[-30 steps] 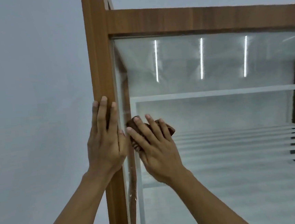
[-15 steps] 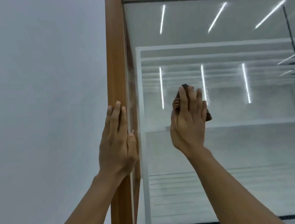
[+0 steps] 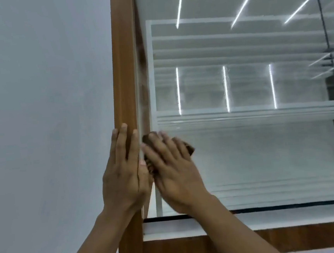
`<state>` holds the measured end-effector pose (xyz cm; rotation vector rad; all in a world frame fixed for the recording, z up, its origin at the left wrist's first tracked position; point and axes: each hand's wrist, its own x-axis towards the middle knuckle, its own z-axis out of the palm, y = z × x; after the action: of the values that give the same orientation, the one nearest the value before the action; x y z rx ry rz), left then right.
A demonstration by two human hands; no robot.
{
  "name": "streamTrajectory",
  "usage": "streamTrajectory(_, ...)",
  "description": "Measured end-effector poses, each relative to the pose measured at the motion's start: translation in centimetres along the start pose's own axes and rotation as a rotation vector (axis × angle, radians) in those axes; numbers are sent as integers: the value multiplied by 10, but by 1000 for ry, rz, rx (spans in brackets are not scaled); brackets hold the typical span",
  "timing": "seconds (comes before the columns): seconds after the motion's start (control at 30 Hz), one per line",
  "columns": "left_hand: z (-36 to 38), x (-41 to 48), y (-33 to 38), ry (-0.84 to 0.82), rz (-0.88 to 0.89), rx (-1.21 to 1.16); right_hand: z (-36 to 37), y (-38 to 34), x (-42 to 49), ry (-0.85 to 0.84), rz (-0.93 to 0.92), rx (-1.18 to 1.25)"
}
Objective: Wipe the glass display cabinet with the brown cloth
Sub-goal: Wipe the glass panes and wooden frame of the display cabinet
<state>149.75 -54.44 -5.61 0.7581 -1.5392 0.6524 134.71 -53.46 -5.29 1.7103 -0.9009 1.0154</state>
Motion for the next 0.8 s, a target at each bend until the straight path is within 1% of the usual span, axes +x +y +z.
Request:
streamTrajectory(0.03,0,-8,0,-17,3,5,1,-12,-20,-119,-131,-8)
streamTrajectory(0.07,0,-17,0,-34,8,14,-2,-8,-40,-164,-184,-33)
streamTrajectory(0.1,1,-24,0,-46,14,25,-8,8,-56,-147,-166,-57)
streamTrajectory(0.13,2,-30,0,-54,20,40,-14,30,-70,-93,-78,-75)
streamTrajectory(0.17,3,-34,-1,-63,25,63,-21,52,-81,-18,98,-65)
streamTrajectory(0.23,5,-38,0,-70,24,107,-34,86,-87,171,525,-16)
streamTrajectory(0.27,5,-40,0,-72,26,118,-36,88,-84,209,665,11)
streamTrajectory(0.3,5,-41,1,-73,21,116,-33,77,-77,204,694,24)
streamTrajectory(0.33,5,-43,3,-66,10,105,-25,55,-72,161,599,20)
streamTrajectory(0.4,6,-49,4,-52,-16,85,-1,-4,-75,-19,245,14)
streamTrajectory(0.43,6,-54,3,-59,-12,76,6,-31,-84,-100,99,-5)
streamTrajectory(0.47,4,-59,2,-54,-1,67,6,-47,-94,-130,43,-32)
streamTrajectory(0.5,3,-59,1,-51,11,65,7,-47,-100,-114,55,-45)
streamTrajectory(0.53,3,-68,2,-80,10,78,4,-38,-115,-116,108,-66)
streamTrajectory(0.57,3,-77,3,-103,4,85,-4,-25,-131,-118,181,-89)
streamTrajectory(0.67,6,-87,6,-100,-14,108,-28,32,-167,-45,402,-85)
streamTrajectory(0.73,7,-85,7,-104,0,150,-30,40,-166,0,545,-58)
streamTrajectory(0.77,7,-85,8,-104,0,167,-29,30,-158,10,556,-46)
streamTrajectory(0.8,7,-85,8,-110,5,186,-25,18,-151,-18,495,-28)
